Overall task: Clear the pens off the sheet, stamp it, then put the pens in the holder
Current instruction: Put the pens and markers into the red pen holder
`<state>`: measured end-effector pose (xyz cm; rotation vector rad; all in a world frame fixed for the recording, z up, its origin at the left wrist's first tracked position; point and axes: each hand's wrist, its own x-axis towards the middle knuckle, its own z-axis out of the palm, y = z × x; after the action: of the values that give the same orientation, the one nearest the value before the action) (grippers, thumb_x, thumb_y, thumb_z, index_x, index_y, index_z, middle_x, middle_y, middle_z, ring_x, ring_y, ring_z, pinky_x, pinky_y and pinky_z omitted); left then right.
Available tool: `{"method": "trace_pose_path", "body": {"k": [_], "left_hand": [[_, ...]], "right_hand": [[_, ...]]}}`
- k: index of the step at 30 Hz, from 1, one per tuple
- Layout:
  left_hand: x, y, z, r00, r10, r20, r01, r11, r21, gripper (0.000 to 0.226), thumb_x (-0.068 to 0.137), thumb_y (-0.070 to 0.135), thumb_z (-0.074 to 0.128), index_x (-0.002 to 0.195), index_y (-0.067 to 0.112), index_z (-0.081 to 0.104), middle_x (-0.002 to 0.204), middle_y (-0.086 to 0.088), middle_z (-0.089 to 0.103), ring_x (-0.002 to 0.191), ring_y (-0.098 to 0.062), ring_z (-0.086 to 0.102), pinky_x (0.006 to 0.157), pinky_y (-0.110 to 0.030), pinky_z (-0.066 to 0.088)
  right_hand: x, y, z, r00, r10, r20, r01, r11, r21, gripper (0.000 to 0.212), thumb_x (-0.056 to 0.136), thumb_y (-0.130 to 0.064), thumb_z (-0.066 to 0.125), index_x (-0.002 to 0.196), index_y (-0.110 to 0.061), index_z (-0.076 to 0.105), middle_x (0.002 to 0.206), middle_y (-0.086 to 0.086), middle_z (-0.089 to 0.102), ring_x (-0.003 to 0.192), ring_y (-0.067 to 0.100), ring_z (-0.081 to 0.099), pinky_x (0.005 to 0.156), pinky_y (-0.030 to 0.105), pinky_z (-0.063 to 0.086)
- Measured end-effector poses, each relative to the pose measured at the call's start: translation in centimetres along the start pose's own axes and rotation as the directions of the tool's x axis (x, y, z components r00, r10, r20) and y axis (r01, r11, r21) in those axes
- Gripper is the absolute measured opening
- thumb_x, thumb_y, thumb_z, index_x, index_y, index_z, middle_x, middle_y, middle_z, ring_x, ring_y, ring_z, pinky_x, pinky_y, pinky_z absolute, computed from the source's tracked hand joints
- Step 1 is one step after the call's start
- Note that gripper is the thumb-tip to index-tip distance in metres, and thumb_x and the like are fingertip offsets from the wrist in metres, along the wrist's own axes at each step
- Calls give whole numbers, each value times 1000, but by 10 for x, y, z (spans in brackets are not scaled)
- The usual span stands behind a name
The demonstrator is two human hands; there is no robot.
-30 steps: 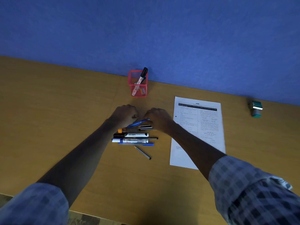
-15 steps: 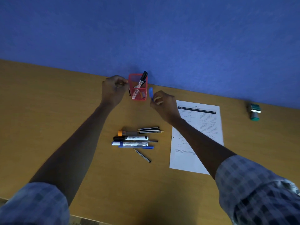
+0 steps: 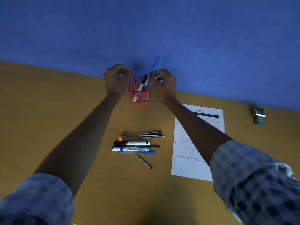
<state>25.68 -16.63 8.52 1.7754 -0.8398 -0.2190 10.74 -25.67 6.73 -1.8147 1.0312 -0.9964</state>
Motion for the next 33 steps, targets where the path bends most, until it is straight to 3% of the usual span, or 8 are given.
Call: {"method": "trace_pose_path", "body": {"k": [4,6,10,14,18,22,28,33], "left_hand": [[-2,-3,6,999,13,36,-18,990,140,12,81,15,67,88,8,74,89,-4,75,86,-12,70,74,-16,52],[-3,-6,10,999,10,35,-17,980,199,13,81,16,65,88,11,75,94,-2,75,91,-13,69,78,-22,52],[-5,-12,13,998,9,67,-27,960,278,18,81,18,65,93,9,75,105,-4,73,101,-18,66,83,-30,53],[-8,-16,12,998,-1,70,-21,949,315,27,81,28,69,102,11,72,114,-6,69,110,-21,61,83,-30,48],[-13,-15,12,998,-26,56,6,948,319,33,76,28,75,103,10,71,114,-6,69,110,-21,60,84,-30,47],[-17,-13,10,998,-14,67,-11,937,350,18,81,17,67,94,8,75,105,-8,73,103,-22,63,84,-33,51],[-27,-9,7,996,21,88,-52,926,373,25,92,20,58,106,5,73,110,-11,73,103,-23,65,86,-35,53],[-45,-11,3,992,54,116,-89,944,317,22,87,18,59,98,7,74,102,-8,73,100,-24,64,84,-35,52]], "right_hand": [[3,2,7,998,50,48,-47,997,-63,14,82,-23,75,85,-10,70,95,3,69,76,17,65,69,37,56],[2,5,10,995,66,68,-60,994,-92,15,80,-23,76,85,-10,72,97,5,69,75,18,64,71,40,55],[-5,8,12,991,88,102,-71,985,-159,24,75,-32,80,86,-12,73,103,4,68,81,15,63,70,36,55],[-11,10,10,995,88,57,-72,969,-237,39,72,-43,81,97,-15,72,109,1,67,89,13,64,68,29,52],[-13,10,5,998,56,7,-51,958,-283,32,77,-45,75,91,-16,71,104,-1,67,89,10,63,67,25,47],[-16,10,1,999,36,-1,-34,948,-318,25,84,-43,69,87,-18,71,102,-2,68,88,11,65,67,21,43],[-30,17,-8,993,-5,121,47,934,-354,17,87,-27,64,91,-12,72,102,4,69,79,18,67,64,23,42],[-55,27,-17,961,-21,277,124,925,-360,14,86,-20,66,92,-9,71,100,5,70,77,18,65,70,34,56]]}}
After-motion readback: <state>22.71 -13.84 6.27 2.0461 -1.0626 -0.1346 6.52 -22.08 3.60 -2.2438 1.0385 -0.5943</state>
